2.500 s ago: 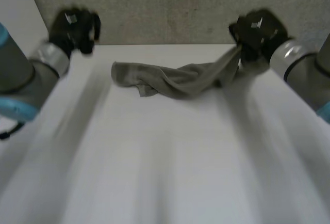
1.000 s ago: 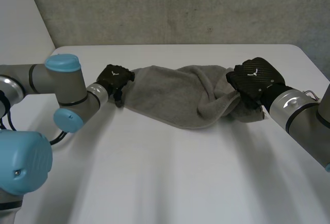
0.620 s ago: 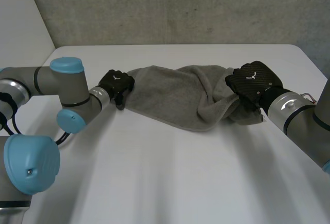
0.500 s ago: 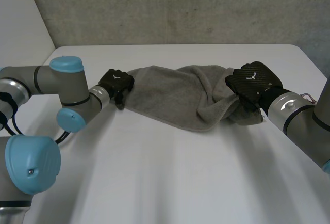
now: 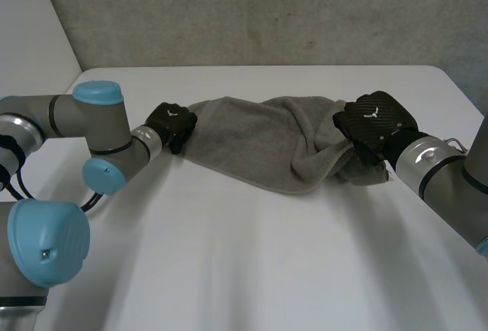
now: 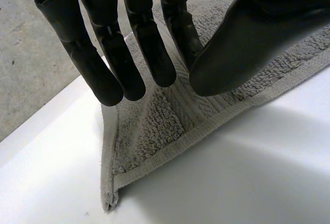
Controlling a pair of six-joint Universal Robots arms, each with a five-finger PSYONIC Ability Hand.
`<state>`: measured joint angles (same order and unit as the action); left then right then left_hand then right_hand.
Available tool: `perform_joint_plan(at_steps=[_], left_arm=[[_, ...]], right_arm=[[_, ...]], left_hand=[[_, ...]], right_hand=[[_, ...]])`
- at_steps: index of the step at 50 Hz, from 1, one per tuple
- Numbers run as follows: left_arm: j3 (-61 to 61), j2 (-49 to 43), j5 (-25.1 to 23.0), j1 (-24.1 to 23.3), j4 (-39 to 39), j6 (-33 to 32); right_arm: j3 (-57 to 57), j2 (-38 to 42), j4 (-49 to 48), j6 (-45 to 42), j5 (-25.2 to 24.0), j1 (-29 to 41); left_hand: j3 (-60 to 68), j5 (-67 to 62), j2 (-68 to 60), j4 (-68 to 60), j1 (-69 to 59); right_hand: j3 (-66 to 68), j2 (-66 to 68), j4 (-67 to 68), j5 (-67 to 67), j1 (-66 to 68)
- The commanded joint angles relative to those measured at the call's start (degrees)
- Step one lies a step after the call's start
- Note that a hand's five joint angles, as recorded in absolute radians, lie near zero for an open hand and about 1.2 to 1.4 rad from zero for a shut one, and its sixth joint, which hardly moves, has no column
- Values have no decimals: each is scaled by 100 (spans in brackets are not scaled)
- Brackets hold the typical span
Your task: Fold the towel.
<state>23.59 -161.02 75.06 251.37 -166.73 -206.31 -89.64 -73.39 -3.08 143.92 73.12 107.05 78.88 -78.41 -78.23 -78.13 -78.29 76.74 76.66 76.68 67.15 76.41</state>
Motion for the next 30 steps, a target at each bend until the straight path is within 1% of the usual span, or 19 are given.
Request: perform_joint_plan(at_steps=[1, 4, 6, 7, 9, 10, 11, 12, 14, 18, 24, 30], left_arm=[[-12, 0, 9, 0, -9, 3], [-13, 9, 9, 0, 0, -6], [-4, 61, 18, 0, 44, 3], [-4, 61, 18, 0, 44, 3], [-4, 96, 26, 0, 140, 3], [-4, 97, 26, 0, 141, 3], [-4, 114, 53, 0, 193, 12], [-4, 114, 53, 0, 194, 12], [-13, 193, 158, 0, 229, 12], [-30, 220, 290, 9, 211, 12], [-232, 106, 658, 18, 185, 3], [-364, -70, 659, 18, 220, -6]], right_arm=[[-1, 0, 9, 4, 0, 0], [-1, 0, 9, -4, 0, 0], [-1, 0, 9, -4, 0, 0], [-1, 0, 9, -4, 0, 0], [-1, 0, 0, -4, 0, 0], [-1, 0, 0, -4, 0, 0], [-1, 9, 0, -4, 0, 0], [-1, 9, 0, -4, 0, 0], [-1, 0, 0, -4, 0, 0], [-1, 0, 9, -4, 0, 0], [-10, 0, 9, -4, 0, 0], [-18, 9, 9, -4, 0, 9]], left_hand=[[-1029, 1982, 964, 953, 969], [-1114, 2067, 1049, 1039, 1055], [-1682, 2635, 1617, 1606, 1622], [-1686, 2639, 1621, 1610, 1626], [-3226, 4179, 3161, 3151, 3167], [-3234, 4186, 3168, 3158, 3174], [-3667, 4619, 3601, 3591, 3607], [-3671, 4624, 3605, 3595, 3611], [-4441, 5394, 4376, 4366, 4382], [-4562, 5515, 4497, 4487, 4503], [-4630, 5583, 4564, 4554, 4570], [-4563, 5516, 4497, 4487, 4503]], right_hand=[[326, 334, 332, 285, 359], [326, 334, 332, 285, 359], [326, 334, 332, 285, 359], [326, 334, 332, 285, 359], [326, 334, 332, 285, 359], [326, 334, 332, 285, 359], [326, 334, 332, 285, 359], [326, 334, 332, 285, 359], [326, 334, 332, 285, 359], [326, 334, 332, 285, 359], [326, 334, 332, 285, 359], [326, 334, 332, 285, 359]])
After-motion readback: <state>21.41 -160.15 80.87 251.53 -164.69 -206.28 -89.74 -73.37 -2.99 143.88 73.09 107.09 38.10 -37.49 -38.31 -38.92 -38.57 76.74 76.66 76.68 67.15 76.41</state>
